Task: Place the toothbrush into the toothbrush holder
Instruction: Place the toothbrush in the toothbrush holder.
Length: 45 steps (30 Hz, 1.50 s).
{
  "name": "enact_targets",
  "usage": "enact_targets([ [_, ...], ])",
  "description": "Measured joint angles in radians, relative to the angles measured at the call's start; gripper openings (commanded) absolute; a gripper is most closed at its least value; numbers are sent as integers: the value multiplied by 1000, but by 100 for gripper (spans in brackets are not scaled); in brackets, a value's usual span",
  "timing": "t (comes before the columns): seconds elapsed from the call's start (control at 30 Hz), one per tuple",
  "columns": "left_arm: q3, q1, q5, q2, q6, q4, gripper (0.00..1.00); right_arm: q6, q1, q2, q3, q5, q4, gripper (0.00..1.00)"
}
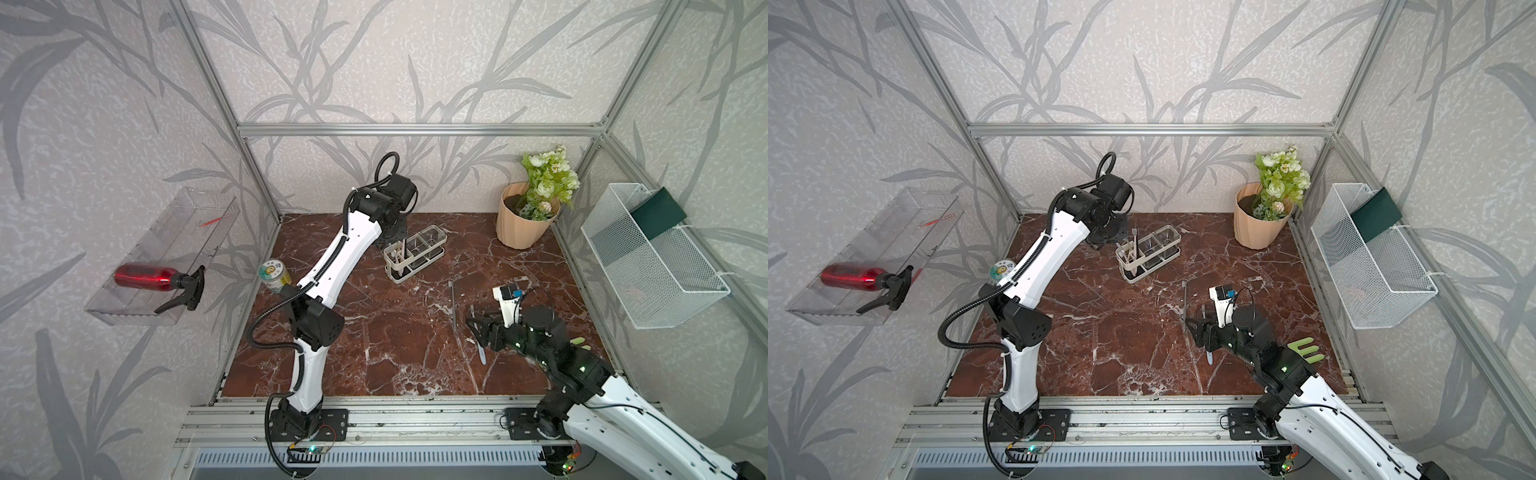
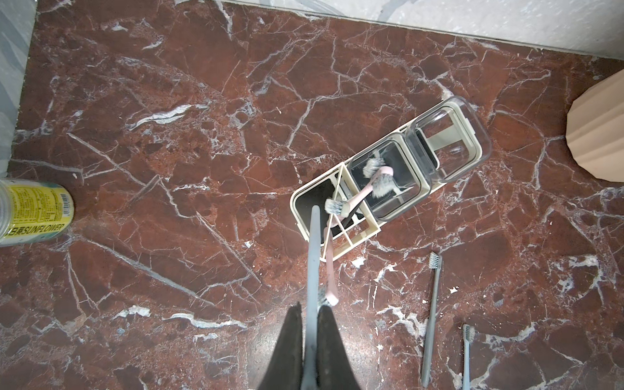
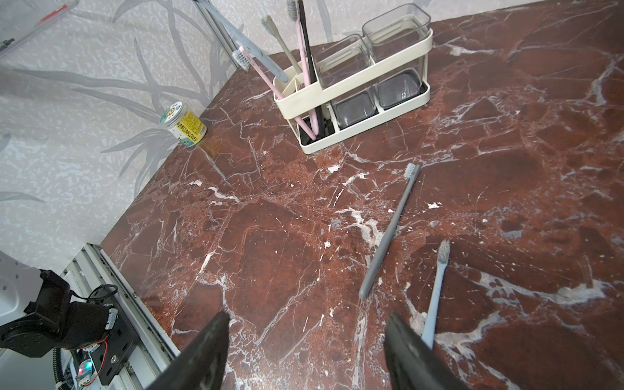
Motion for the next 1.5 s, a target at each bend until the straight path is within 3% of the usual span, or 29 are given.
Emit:
enact_targets([
  [0.93,43,47,69,193,8,-42,0,0,3,42,-12,-32,29,72],
  [1.37,53,82,154,208,16,-41,0,0,5,55,-12,-40,37,72],
  [1.5,53,87,167,208,19,-41,8,0,5,55,-12,-41,39,72],
])
